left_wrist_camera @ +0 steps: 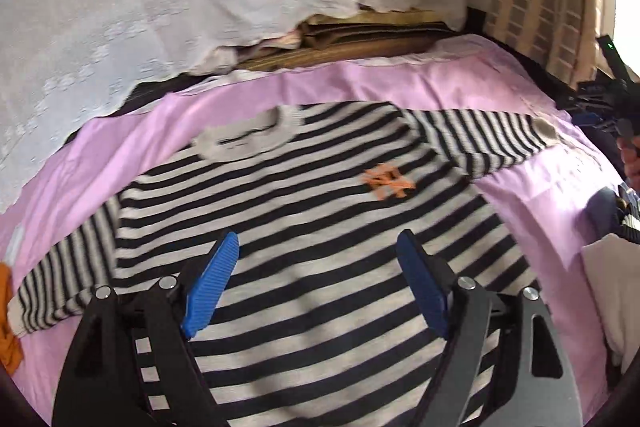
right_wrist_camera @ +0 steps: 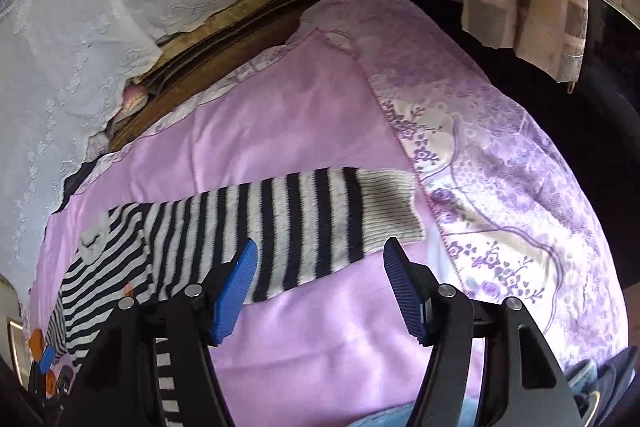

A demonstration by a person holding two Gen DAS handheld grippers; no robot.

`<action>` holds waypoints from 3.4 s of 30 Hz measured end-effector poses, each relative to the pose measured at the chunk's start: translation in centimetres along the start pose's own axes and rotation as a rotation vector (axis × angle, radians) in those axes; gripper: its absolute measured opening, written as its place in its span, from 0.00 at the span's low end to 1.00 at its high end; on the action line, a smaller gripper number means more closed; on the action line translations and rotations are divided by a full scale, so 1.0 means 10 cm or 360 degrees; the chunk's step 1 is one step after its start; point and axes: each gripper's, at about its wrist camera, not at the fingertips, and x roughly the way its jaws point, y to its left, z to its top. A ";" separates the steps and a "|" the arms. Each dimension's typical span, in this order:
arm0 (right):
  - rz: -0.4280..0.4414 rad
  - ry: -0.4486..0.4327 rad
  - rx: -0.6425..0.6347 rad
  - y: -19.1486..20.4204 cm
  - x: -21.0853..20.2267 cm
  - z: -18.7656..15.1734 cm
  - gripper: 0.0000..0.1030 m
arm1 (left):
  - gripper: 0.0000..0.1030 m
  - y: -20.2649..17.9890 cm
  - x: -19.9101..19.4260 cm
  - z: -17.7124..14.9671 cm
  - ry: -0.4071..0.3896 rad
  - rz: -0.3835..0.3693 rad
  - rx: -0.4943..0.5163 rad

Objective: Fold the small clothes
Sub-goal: 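Grasp the sleeve cuff with the right tool, then fold the held sleeve across the sweater front with the right tool, release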

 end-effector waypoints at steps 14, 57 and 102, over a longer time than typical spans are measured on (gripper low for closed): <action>0.0006 0.0071 0.0111 -0.48 0.61 0.14 0.48 | 0.92 -0.96 0.99 -0.26 0.0232 -0.0150 0.0033; 0.0465 -0.0123 -0.0636 2.87 -0.01 -0.54 0.05 | 0.92 1.08 1.06 -0.09 0.0262 0.0063 -0.0527; 0.0911 -0.0053 -0.0711 3.69 0.30 -1.07 0.28 | 0.64 2.01 0.55 -0.33 -0.0178 0.0002 -0.0923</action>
